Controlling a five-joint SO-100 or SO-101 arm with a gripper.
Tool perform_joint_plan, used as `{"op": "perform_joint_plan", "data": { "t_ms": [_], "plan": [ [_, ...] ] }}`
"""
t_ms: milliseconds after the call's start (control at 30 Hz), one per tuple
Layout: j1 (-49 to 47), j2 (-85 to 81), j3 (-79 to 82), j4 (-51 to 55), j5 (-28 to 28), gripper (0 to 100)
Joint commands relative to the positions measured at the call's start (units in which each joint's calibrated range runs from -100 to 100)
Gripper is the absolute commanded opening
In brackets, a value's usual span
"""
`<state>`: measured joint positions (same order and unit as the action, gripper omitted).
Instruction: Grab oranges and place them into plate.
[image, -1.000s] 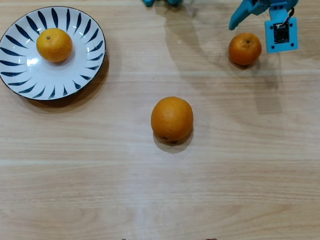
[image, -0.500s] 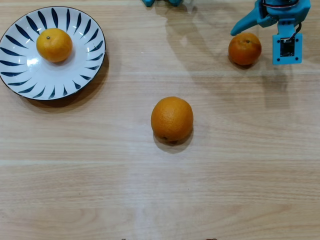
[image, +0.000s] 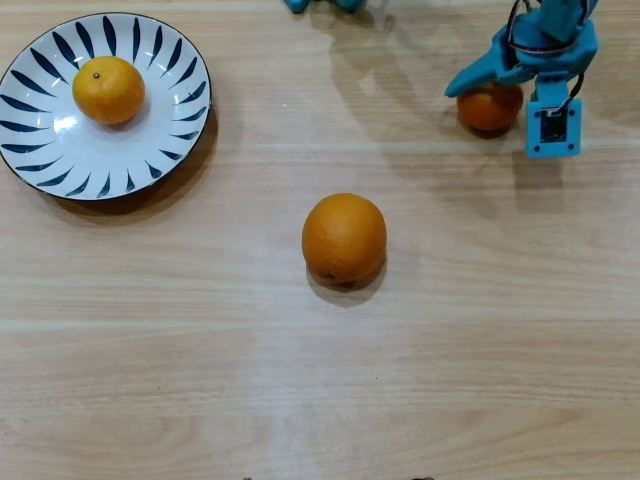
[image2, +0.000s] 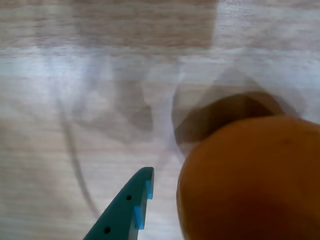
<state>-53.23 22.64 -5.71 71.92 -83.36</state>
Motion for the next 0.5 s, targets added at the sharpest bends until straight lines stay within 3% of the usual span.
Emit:
{"op": "perform_joint_plan", "data": {
  "t_ms": [0, 133, 467],
  "plan": [
    [1.1, -4.7, 6.3, -7.3, 0.8, 46],
    [1.9, -7.4, 13.7, -13.0, 0.8, 46],
    [1.9, -8.7, 15.1, -12.7, 0.8, 46]
  ]
}}
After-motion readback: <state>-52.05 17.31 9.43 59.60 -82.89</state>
